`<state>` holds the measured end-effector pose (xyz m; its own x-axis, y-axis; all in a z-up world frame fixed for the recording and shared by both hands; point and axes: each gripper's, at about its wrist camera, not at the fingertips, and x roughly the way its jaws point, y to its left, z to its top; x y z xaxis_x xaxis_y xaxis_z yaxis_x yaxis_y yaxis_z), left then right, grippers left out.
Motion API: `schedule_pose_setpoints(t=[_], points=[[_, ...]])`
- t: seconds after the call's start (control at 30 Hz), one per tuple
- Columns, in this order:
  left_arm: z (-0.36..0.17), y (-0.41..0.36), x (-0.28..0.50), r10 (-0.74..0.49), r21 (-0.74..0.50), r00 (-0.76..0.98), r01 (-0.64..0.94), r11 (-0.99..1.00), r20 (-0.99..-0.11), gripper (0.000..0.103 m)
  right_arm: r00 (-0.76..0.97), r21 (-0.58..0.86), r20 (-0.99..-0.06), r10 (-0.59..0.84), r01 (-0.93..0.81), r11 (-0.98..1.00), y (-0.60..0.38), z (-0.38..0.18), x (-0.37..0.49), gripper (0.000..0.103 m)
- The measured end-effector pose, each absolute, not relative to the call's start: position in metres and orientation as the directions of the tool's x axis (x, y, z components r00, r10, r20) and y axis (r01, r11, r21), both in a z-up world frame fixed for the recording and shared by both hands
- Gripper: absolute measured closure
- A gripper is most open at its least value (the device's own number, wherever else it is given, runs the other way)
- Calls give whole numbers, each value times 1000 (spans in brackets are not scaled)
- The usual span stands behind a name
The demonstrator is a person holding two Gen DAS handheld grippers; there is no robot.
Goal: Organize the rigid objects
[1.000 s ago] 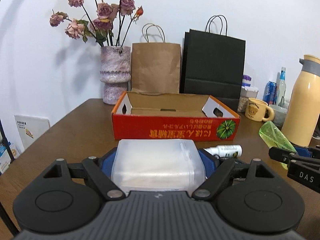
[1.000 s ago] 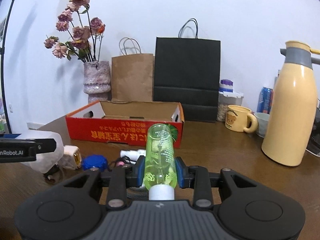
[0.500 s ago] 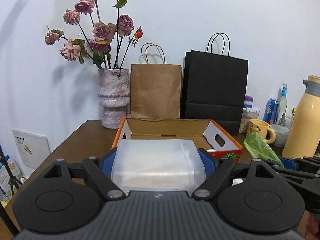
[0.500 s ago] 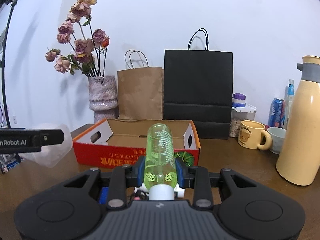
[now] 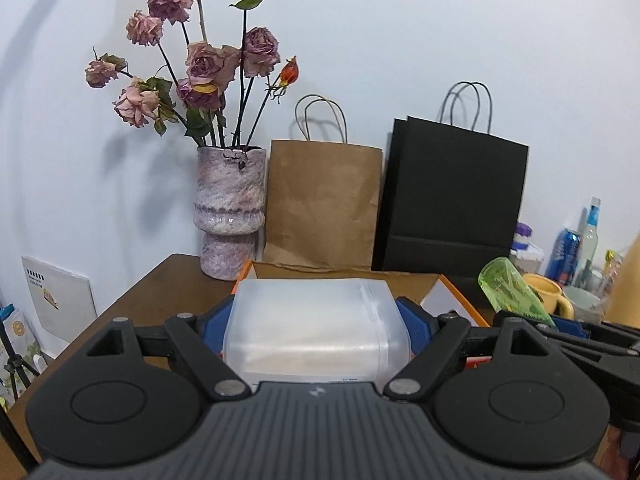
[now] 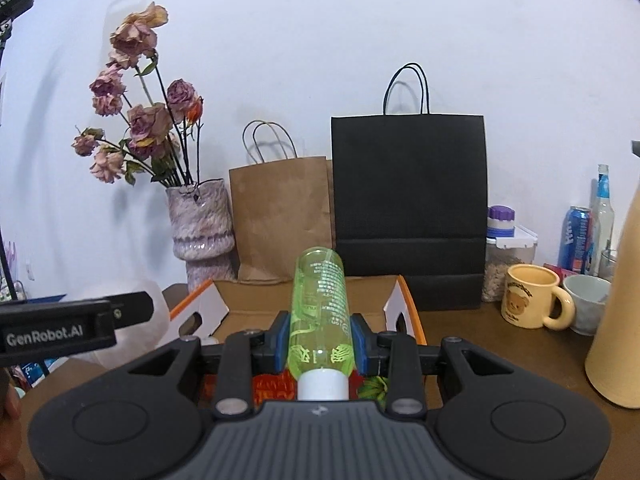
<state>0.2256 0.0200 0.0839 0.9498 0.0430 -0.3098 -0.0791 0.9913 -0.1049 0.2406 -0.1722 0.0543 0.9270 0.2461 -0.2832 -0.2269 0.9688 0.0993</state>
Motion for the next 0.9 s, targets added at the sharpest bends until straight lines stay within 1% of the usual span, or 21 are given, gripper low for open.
schedule_pose_setpoints(t=[0.23, 0.47, 0.9], points=[[88, 24, 259, 73, -116, 952, -112, 987, -298, 19, 923, 115, -284, 259, -235, 965, -166, 59, 277, 73], [83, 28, 300, 84, -115, 940, -128, 985, -330, 19, 916, 124, -302, 263, -235, 964, -164, 59, 320, 73], [66, 31, 356, 116, -77, 917, -157, 985, -382, 19, 884, 103, -383, 270, -249, 963, -144, 46, 380, 73]])
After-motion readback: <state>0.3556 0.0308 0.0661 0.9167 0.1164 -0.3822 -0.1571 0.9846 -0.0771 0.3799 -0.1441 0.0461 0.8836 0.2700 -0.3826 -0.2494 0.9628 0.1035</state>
